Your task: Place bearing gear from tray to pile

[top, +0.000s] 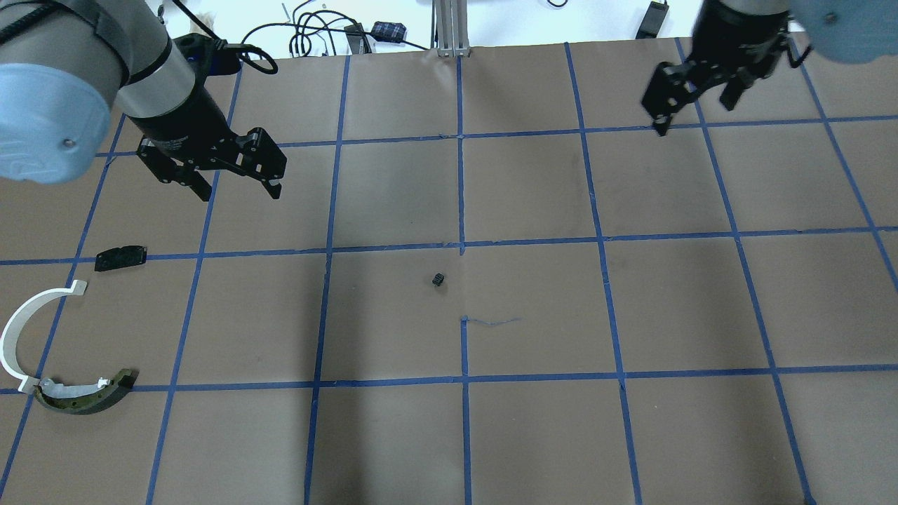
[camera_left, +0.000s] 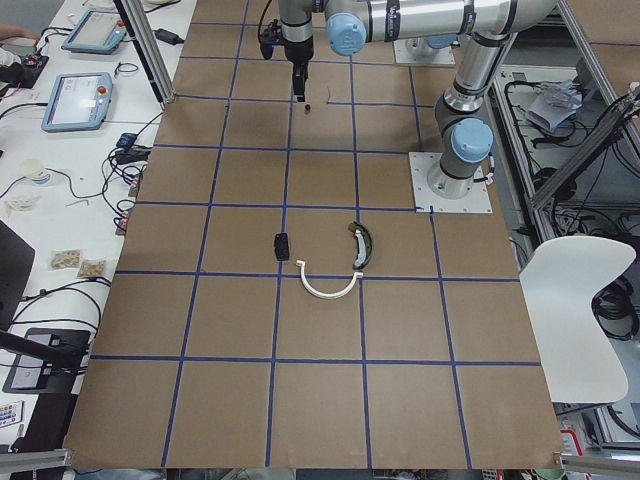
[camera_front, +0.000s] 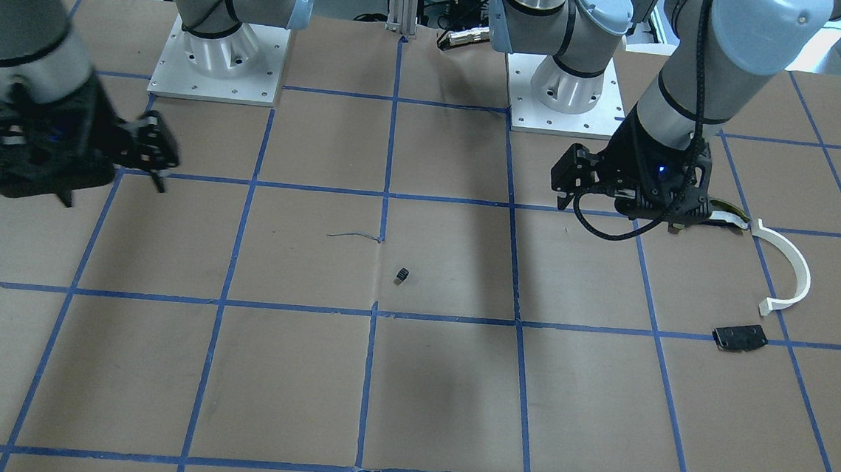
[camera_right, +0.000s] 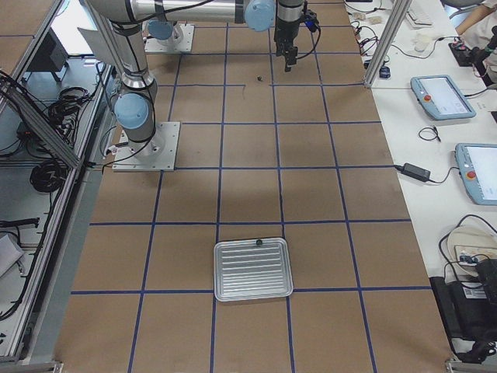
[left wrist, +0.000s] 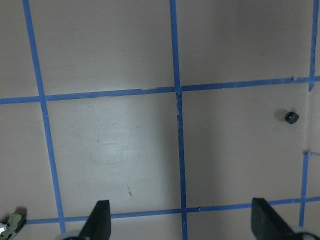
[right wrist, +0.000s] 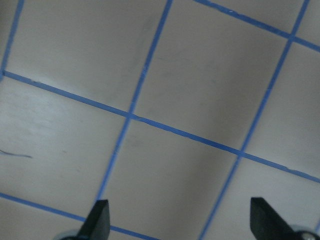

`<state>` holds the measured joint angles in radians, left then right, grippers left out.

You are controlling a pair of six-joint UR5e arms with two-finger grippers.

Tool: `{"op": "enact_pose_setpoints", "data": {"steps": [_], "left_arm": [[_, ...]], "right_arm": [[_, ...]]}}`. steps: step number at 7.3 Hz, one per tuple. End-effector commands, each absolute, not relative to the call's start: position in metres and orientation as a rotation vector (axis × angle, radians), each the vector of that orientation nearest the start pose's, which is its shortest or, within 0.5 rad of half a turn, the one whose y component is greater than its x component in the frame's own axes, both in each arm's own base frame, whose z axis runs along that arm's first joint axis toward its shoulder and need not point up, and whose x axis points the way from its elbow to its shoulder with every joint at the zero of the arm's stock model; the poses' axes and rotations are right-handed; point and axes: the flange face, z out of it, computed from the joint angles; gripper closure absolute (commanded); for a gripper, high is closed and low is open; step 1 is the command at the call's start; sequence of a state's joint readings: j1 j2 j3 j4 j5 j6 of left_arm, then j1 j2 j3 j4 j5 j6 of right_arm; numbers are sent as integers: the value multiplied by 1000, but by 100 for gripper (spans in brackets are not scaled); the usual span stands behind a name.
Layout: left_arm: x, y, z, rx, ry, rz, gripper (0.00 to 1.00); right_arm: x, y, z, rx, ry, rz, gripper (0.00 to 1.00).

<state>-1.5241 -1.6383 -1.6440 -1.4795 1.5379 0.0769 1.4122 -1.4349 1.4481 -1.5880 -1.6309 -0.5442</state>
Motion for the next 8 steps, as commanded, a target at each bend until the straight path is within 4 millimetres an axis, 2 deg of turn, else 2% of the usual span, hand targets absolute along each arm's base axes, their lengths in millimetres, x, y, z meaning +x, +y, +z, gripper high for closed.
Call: {"op": "enact_pose_setpoints", "data": {"steps": [1, 3, 5, 6, 7, 8], "left_arm": [[-179, -530, 382, 105, 3174, 73, 0], [-241, -531, 338, 274, 3161, 105, 0], [-283, -527, 291, 403, 3136, 169, 0], [-300, -526, 263, 460, 3135, 106, 0], [-304, -524, 230, 493, 3135, 69, 0], [-305, -518, 208, 551, 3127, 71, 0]], "right_arm": [[-146, -554, 458, -808, 3068, 130, 3], [-261, -544, 406, -1202, 2858, 164, 3], [-338, -548, 348, -1453, 2733, 149, 6], [-384, -531, 322, -1484, 2686, 141, 6], [-416, -529, 297, -1573, 2678, 112, 9], [-437, -523, 272, -1630, 2621, 64, 10]]}}
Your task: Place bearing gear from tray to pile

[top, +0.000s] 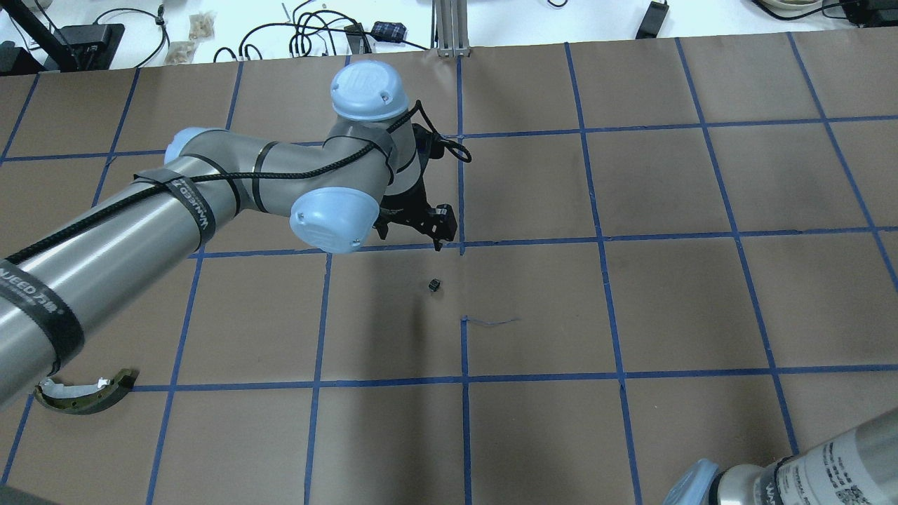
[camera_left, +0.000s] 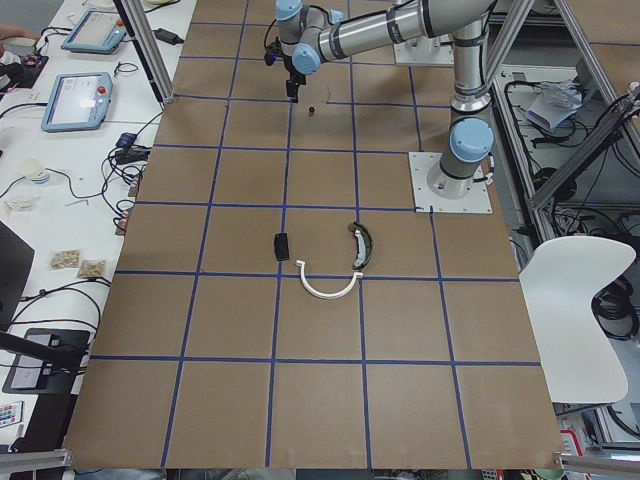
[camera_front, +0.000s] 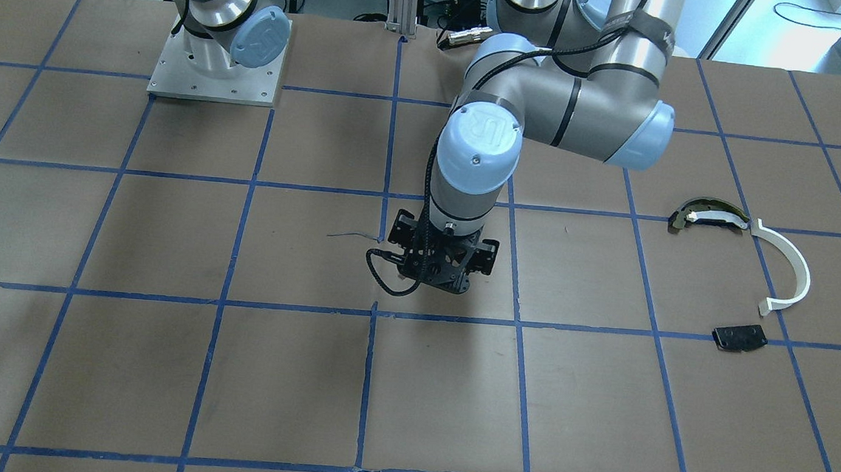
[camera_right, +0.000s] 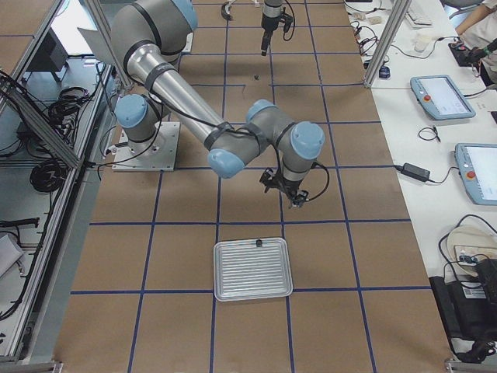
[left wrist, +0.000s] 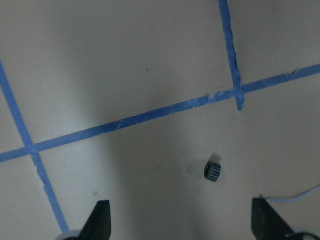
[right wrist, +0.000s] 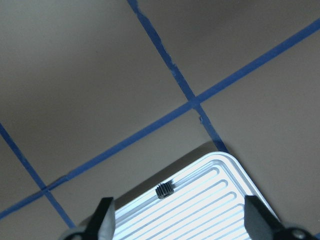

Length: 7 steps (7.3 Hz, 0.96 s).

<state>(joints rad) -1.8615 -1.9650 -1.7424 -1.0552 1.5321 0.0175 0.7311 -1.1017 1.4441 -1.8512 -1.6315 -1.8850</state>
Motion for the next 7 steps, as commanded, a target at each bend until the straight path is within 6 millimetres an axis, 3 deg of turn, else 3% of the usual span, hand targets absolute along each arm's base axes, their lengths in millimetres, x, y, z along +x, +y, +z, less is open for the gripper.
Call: {"op": "enact_pose_setpoints", "data": {"steps": [1, 2, 3, 4, 7], "left_arm": [[-308, -512, 196, 608, 3122, 110, 0], [-311, -503, 189, 624, 3115, 142, 0], [-310, -496, 182, 627, 3113, 169, 0], [-311, -493, 180, 641, 3109, 186, 0], [-313, -493, 167, 632, 3104, 222, 5]], "right_arm": [[-454, -508, 244, -1691, 2524, 9, 10], [-469, -497, 216, -1674, 2476, 3, 11], [-470, -494, 201, -1723, 2401, -2, 11], [-470, -492, 196, -1822, 2318, -13, 10], [-457, -487, 179, -1832, 2275, -60, 10]]}}
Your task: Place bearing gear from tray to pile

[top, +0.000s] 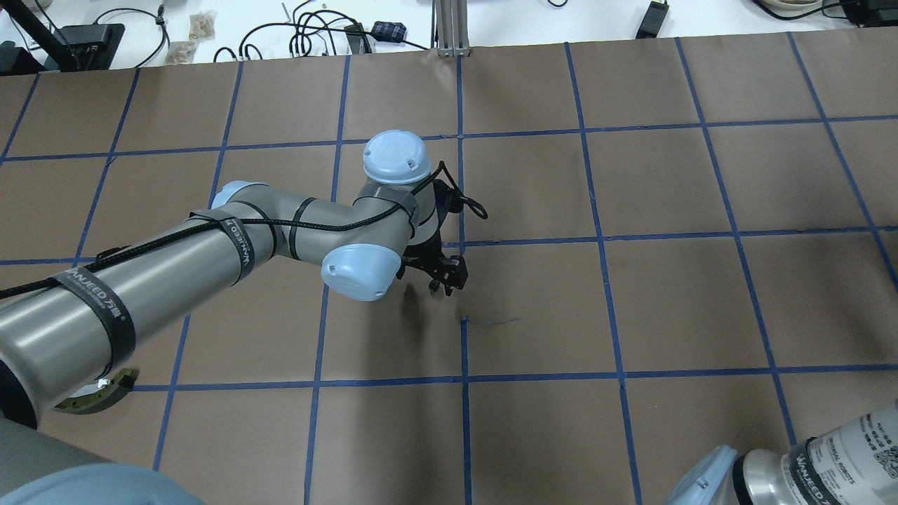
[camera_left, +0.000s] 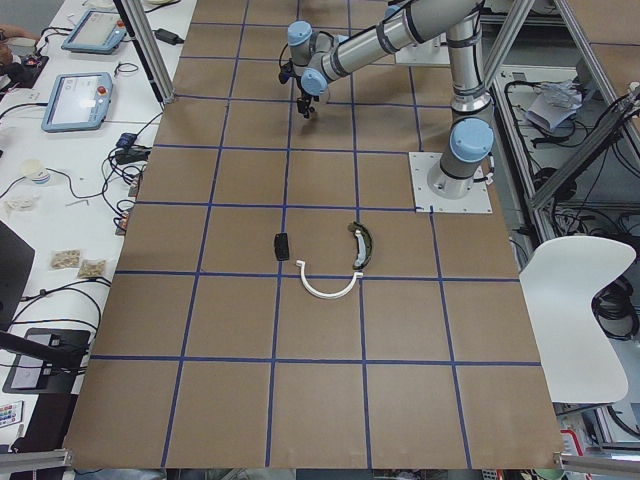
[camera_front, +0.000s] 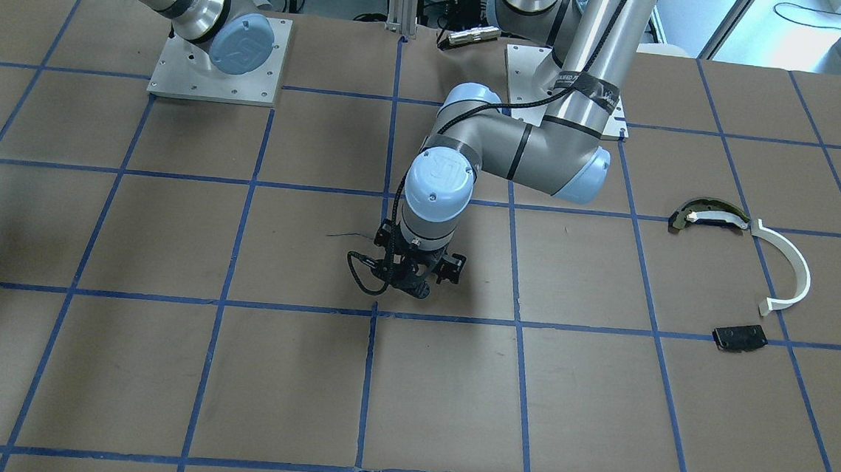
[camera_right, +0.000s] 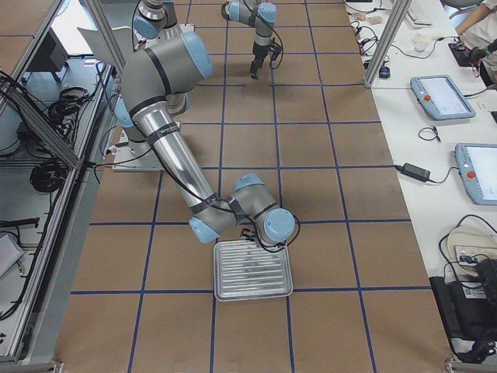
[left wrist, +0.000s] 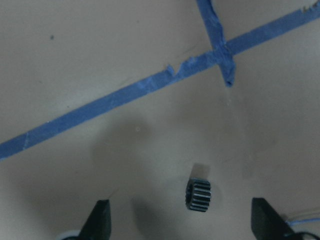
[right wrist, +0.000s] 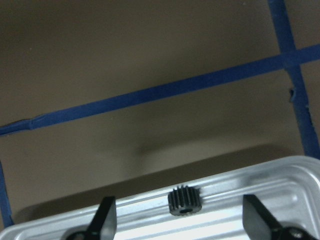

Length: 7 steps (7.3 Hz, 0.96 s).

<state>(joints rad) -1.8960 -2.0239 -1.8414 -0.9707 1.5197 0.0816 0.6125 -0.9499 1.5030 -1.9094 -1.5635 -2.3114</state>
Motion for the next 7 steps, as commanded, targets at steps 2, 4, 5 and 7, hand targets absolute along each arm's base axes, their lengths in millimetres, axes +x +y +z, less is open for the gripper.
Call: {"op": "enact_pose_setpoints", "data": {"steps": [2, 4, 5, 7], "left_arm": [[-316, -491, 166, 641, 3101, 227, 36], [-317, -492, 168, 646, 3102, 213, 91], [-317, -492, 168, 649, 3102, 211, 100], [-320, -495, 175, 665, 3101, 179, 100]], "right_arm": [[-458, -489, 179, -1849, 2283, -78, 10], [-459, -489, 180, -1860, 2292, -74, 15], [-460, -490, 181, -1870, 2311, -70, 25], [-460, -490, 182, -1875, 2310, -68, 47]]}}
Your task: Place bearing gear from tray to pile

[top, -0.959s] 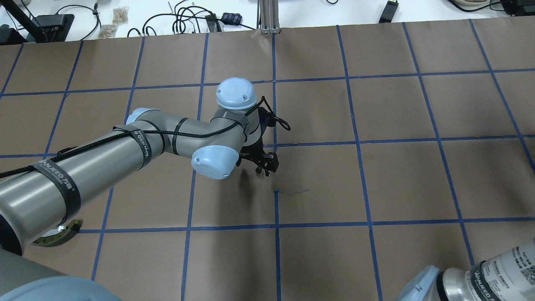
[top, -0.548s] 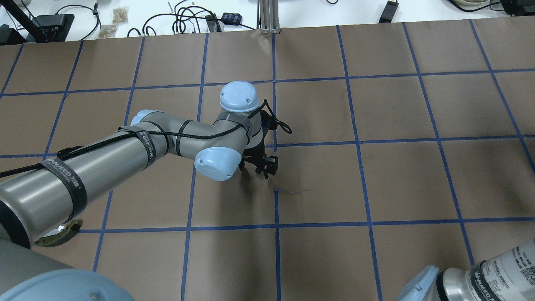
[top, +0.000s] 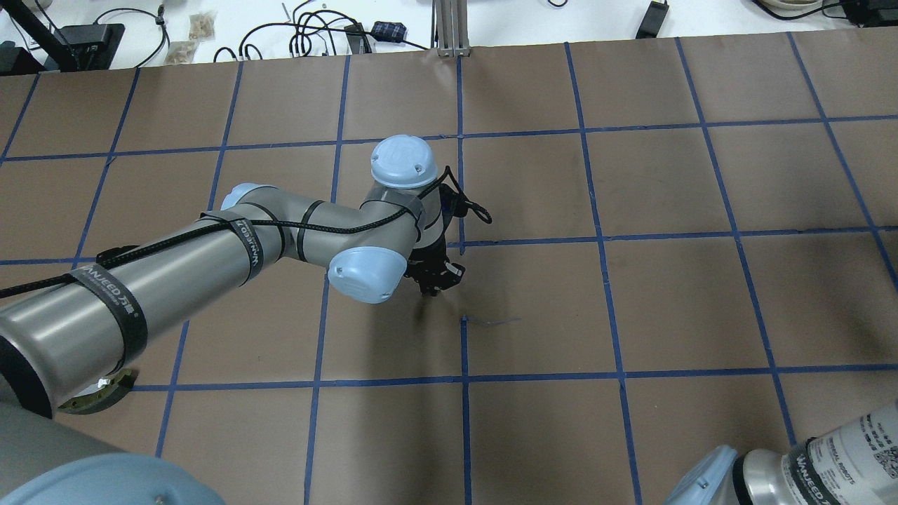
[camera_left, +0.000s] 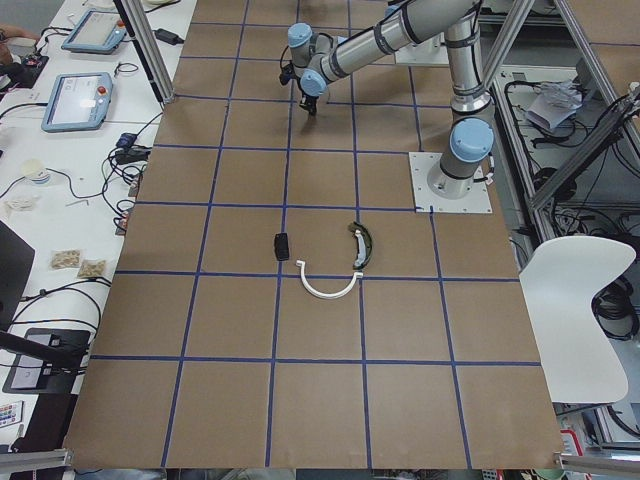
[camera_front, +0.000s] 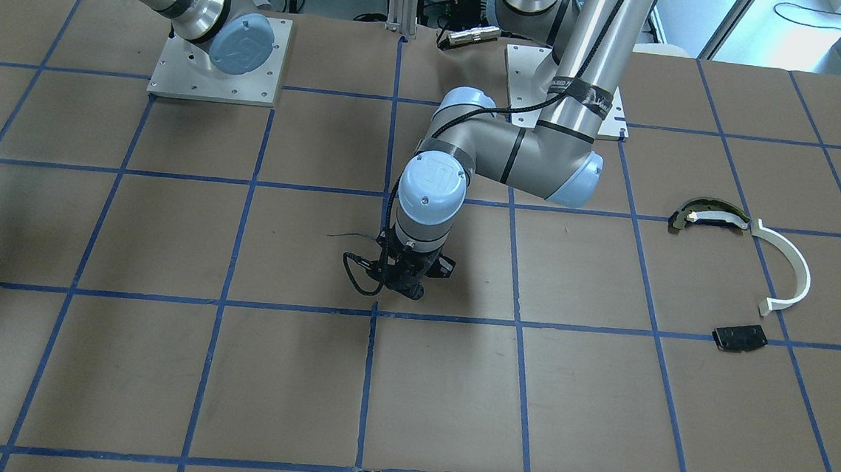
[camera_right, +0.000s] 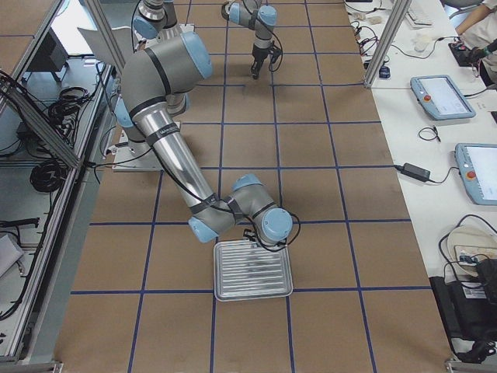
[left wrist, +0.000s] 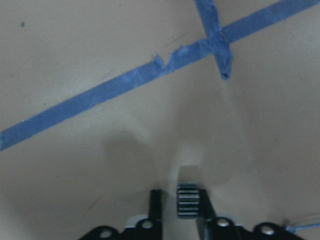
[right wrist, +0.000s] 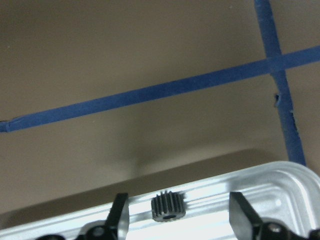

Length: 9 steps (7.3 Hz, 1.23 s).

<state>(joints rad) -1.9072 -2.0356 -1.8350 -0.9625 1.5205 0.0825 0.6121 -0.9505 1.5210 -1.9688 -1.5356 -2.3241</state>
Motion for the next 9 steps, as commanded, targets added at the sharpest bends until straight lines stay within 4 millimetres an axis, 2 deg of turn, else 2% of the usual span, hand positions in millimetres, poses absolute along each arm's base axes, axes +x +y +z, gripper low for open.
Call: {"op": "enact_pose_setpoints", "data": {"steps": [1, 2, 3, 4, 5, 6, 7, 8, 9], "left_arm": [[-318, -496, 191, 660, 3107, 131, 100], [-309, -507, 211, 628, 3102, 107, 100], [-263, -540, 236, 533, 3119, 128, 100], [-183, -578, 270, 416, 3144, 177, 100], [-109, -592, 289, 440, 3142, 202, 100], [-28, -593, 300, 444, 3072, 227, 100], [50, -578, 297, 401, 3085, 300, 100], [125, -557, 287, 418, 3123, 330, 100], [181, -531, 274, 320, 3165, 373, 100]], "right_arm": [[-461, -489, 181, -1867, 2312, -56, 54], [-461, -489, 181, -1864, 2312, -54, 62], [-461, -489, 182, -1863, 2314, -49, 71], [-461, -489, 184, -1860, 2321, -44, 77], [-461, -488, 185, -1858, 2320, -39, 78], [-461, -487, 192, -1844, 2333, -40, 79], [-458, -486, 205, -1819, 2360, -38, 79], [-447, -484, 230, -1769, 2373, -36, 79], [-428, -477, 272, -1646, 2434, -41, 79]]}}
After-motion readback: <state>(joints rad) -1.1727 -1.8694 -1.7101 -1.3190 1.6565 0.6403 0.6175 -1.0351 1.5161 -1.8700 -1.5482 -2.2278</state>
